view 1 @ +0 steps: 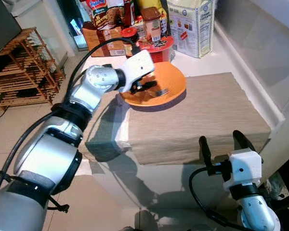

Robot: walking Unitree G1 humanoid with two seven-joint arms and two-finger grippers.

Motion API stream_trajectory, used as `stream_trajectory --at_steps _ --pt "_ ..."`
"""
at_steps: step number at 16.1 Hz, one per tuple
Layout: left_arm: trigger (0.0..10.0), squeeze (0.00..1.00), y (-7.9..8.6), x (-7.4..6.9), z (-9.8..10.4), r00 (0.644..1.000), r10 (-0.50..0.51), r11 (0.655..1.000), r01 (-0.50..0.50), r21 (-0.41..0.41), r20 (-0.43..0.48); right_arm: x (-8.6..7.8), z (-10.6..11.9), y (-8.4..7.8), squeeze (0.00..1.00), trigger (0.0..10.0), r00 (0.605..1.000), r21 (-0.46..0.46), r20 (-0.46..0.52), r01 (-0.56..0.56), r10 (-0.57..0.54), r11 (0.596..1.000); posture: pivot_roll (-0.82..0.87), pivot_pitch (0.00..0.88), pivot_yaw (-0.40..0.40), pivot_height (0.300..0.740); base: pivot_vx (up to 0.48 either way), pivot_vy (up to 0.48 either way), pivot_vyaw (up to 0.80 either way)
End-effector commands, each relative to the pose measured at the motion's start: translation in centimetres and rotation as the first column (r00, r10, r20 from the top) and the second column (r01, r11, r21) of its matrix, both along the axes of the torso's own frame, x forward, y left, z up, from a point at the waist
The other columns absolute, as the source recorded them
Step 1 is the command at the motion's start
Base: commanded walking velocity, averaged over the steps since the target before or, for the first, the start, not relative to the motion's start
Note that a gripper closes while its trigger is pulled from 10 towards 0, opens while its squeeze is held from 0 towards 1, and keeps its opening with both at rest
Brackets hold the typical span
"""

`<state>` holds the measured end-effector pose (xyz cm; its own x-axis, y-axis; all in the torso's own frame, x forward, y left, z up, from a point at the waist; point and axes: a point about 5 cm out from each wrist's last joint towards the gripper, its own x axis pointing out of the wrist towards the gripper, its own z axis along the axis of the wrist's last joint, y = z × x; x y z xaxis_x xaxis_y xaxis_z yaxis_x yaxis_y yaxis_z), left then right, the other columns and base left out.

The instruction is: Setting the table

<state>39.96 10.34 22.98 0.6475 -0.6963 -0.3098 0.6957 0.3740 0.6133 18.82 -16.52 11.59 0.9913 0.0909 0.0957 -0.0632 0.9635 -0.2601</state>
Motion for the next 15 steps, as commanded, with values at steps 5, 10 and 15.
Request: stream_trajectory --at_steps 5,10,15 --pt "10.0 0.00 2.6 0.5 2.2 0.999 0.019 0.999 -0.017 0.043 -0.033 0.2 0.1 0.2 0.00 10.0 0.998 0.005 -0.025 -0.049 0.049 0.999 -0.25 0.050 0.142 0.722 0.000 0.000 0.00" --pt "10.0 0.00 1.6 0.2 2.9 0.984 -0.071 0.995 0.083 0.064 -0.163 0.0 0.2 0.5 0.00 10.0 0.997 0.007 -0.036 -0.070 0.070 0.998 -0.24 0.069 0.146 0.722 0.000 0.000 0.00" --pt "10.0 0.00 0.8 0.1 1.5 0.969 -0.080 0.982 0.117 0.151 -0.232 -0.3 0.5 0.4 0.00 10.0 0.997 0.016 -0.035 -0.061 0.062 0.998 -0.26 0.074 0.150 0.722 0.000 0.000 0.00"
